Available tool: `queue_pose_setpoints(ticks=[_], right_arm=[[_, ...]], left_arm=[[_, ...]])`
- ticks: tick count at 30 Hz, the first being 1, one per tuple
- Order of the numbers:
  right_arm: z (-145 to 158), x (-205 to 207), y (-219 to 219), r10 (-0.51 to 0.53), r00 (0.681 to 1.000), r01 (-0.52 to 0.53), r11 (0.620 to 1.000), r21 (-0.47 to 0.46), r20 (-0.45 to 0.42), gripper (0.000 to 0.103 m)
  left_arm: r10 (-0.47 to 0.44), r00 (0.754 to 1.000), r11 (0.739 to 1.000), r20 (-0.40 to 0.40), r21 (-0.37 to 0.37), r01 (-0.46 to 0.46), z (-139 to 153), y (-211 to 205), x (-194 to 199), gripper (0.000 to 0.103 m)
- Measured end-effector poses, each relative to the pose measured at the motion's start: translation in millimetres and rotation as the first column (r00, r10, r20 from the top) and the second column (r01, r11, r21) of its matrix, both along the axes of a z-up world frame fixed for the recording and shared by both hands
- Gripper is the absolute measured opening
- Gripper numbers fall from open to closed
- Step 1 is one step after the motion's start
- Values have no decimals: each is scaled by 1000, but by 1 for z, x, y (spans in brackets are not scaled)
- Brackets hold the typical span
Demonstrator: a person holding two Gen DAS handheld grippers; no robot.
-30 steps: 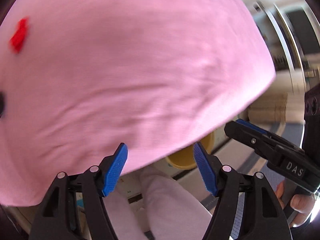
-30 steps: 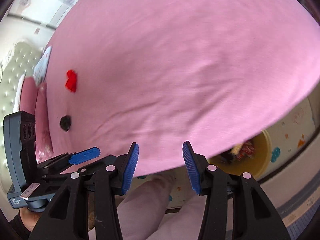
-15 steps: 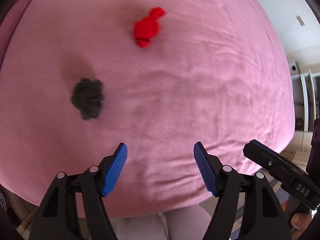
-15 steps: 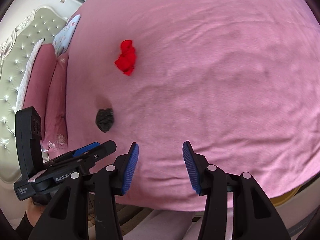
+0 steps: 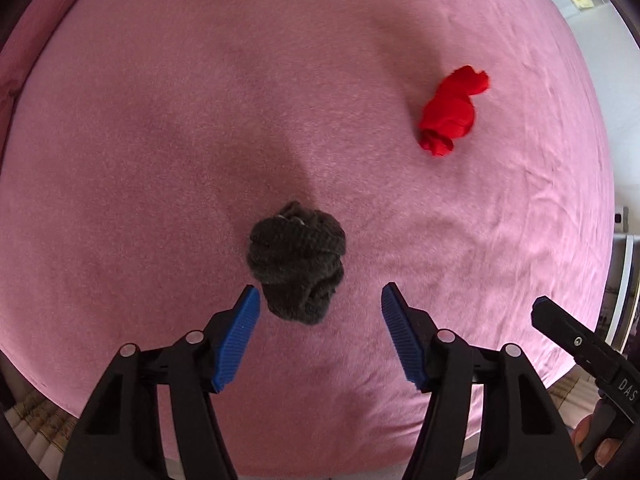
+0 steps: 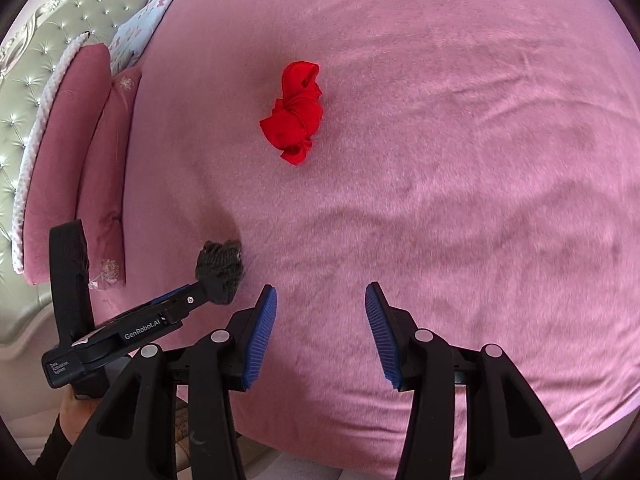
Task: Collect trash
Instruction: 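Grasp the dark grey sock with the left tool while the right tool grasps the red sock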
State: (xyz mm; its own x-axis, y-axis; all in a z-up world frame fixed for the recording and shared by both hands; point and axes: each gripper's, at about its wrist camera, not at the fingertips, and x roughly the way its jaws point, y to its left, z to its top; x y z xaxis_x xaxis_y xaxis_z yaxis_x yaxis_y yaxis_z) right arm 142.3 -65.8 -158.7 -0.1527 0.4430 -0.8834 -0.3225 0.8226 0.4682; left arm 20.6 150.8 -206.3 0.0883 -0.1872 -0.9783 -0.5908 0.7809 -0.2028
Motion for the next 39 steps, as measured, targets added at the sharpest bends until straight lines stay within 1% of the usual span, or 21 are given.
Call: queue_pose_setpoints(ticks=[1, 3, 5, 6, 7, 8, 10, 12, 16, 19, 23, 28, 33, 34, 35, 37, 39], right_arm=[[-3, 4, 3, 6, 1000, -6, 1000, -1, -6, 46], [-9, 8, 8, 20, 1000, -20, 1000, -4, -16, 46], [-16, 13, 14, 35, 999, -35, 999, -13, -26, 46], [-19, 15, 16, 39, 999, -40, 999, -14, -29, 46], [-22, 17, 18, 42, 999, -43, 999, -14, -34, 46], [-25, 20, 21, 44, 998, -45, 999, -15, -39, 46], [-29, 26, 25, 43, 998, -44, 999, -12, -48, 46], [-32, 33, 31, 43, 998, -43, 999, -10, -50, 46], [-34, 49, 44, 41, 998, -41, 999, -4, -44, 46], [-37, 64, 57, 31, 999, -31, 1000, 6, -32, 46], [-45, 85, 71, 6, 999, -5, 1000, 17, -34, 46], [-56, 101, 88, -10, 999, 11, 1000, 26, -49, 50], [-77, 109, 100, -22, 995, 23, 1000, 15, -99, 51], [-79, 108, 101, -21, 994, 24, 1000, 20, -104, 49], [-80, 106, 104, -16, 994, 19, 999, 31, -108, 43], [-78, 103, 106, -9, 996, 12, 1000, 29, -87, 39], [-74, 101, 107, -1, 998, 4, 999, 33, -69, 37]], left_arm=[[5, 1000, 1000, -5, -3, -5, -5, 2, 2, 58], [12, 1000, 1000, -24, -3, -12, -13, 4, 4, 50], [26, 999, 1000, -47, 1, -26, -21, 8, 5, 48], [36, 998, 999, -57, 6, -36, -26, 9, 5, 43], [44, 997, 999, -69, 10, -43, -30, 10, 5, 42], [52, 996, 999, -73, 7, -51, -33, 11, 5, 38], [64, 996, 998, -58, 10, -63, -34, 11, 5, 35], [76, 997, 997, -33, 10, -75, -29, 12, 7, 28], [124, 991, 992, 48, -33, -123, -16, 23, 23, 28], [125, 988, 992, 93, -43, -121, -9, 33, 45, 28], [139, 982, 989, 131, -59, -132, -6, 48, 69, 28], [155, 978, 987, 139, -67, -147, -10, 63, 90, 28], [138, 980, 989, 140, -69, -130, -13, 62, 98, 28], [139, 981, 989, 137, -71, -130, -15, 61, 97, 28], [141, 981, 989, 133, -74, -132, -15, 61, 97, 28], [147, 981, 987, 125, -81, -138, -18, 57, 94, 28], [147, 982, 987, 120, -85, -138, -18, 64, 99, 28]])
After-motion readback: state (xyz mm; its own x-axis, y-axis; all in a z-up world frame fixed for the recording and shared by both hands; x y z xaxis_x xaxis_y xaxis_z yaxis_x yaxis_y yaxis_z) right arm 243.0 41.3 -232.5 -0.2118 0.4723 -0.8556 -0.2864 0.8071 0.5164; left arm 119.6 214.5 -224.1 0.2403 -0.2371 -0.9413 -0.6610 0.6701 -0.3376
